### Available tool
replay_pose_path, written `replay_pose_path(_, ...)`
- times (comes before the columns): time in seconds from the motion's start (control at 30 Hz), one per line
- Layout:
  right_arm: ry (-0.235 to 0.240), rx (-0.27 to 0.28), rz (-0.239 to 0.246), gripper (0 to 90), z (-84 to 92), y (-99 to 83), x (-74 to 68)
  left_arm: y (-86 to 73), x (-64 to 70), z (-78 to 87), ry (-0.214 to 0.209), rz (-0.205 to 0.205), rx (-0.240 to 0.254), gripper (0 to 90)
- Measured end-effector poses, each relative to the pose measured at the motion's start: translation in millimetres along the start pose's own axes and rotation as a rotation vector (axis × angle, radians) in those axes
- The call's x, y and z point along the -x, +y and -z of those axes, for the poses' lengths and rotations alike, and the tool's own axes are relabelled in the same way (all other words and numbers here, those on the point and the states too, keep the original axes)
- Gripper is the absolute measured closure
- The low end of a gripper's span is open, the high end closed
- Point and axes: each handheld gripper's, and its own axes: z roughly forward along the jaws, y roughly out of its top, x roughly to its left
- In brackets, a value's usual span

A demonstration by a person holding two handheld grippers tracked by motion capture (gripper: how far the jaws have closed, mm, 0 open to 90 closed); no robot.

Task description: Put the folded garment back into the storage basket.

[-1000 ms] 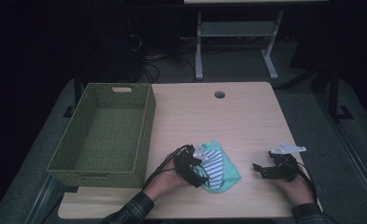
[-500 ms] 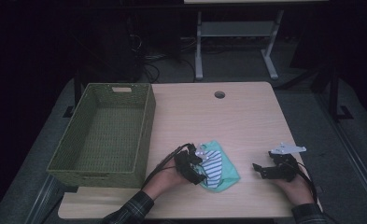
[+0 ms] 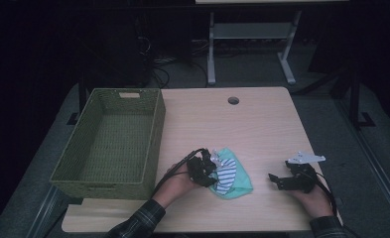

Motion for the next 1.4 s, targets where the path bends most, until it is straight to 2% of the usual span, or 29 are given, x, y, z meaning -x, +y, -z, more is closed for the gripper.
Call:
replay_pose_path(0.07, 0.000, 0.000, 0.000, 13.7, 0.0, 0.0, 0.0, 1.3, -0.2, -0.2, 0.007, -0.006, -0.004, 72.4)
replay_pose_path(0.17, 0.000, 0.000, 0.000, 13.7, 0.0, 0.0, 0.0, 1.8, 0.0, -0.4, 0.008, -0.007, -0.004, 74.7)
replay_pose_path(0.37, 0.000, 0.000, 0.000, 13.7, 0.0, 0.0, 0.1, 1.4, -3.2, 0.5, -0.029, 0.019, 0.015, 77.7)
replay_pose_path(0.47, 0.000, -0.002, 0.003, 13.6, 0.1, 0.0, 0.2, 1.2, -3.4, 1.9, -0.051, 0.049, 0.042, 78.6)
replay_pose_path(0.57, 0.000, -0.001, 0.003, 13.7, 0.1, 0.0, 0.2, 1.9, -5.4, 5.6, -0.061, 0.056, 0.055, 78.8)
replay_pose_path(0.67, 0.000, -0.001, 0.004, 13.7, 0.0, 0.0, 0.3, 2.8, -8.2, 11.7, -0.083, 0.063, 0.072, 78.9)
replay_pose_path(0.97, -0.001, -0.001, 0.003, 13.7, 0.2, -0.1, 0.2, 7.6, -9.3, 27.0, -0.097, 0.077, 0.109, 79.0)
replay_pose_path(1.23, -0.001, -0.002, 0.002, 13.6, 0.2, -0.1, 0.2, 9.1, -12.0, 44.1, -0.091, 0.083, 0.130, 78.9)
replay_pose_path(1.4, -0.002, -0.002, 0.001, 13.7, 0.2, -0.1, 0.1, 8.7, -15.9, 57.3, -0.082, 0.089, 0.126, 78.8)
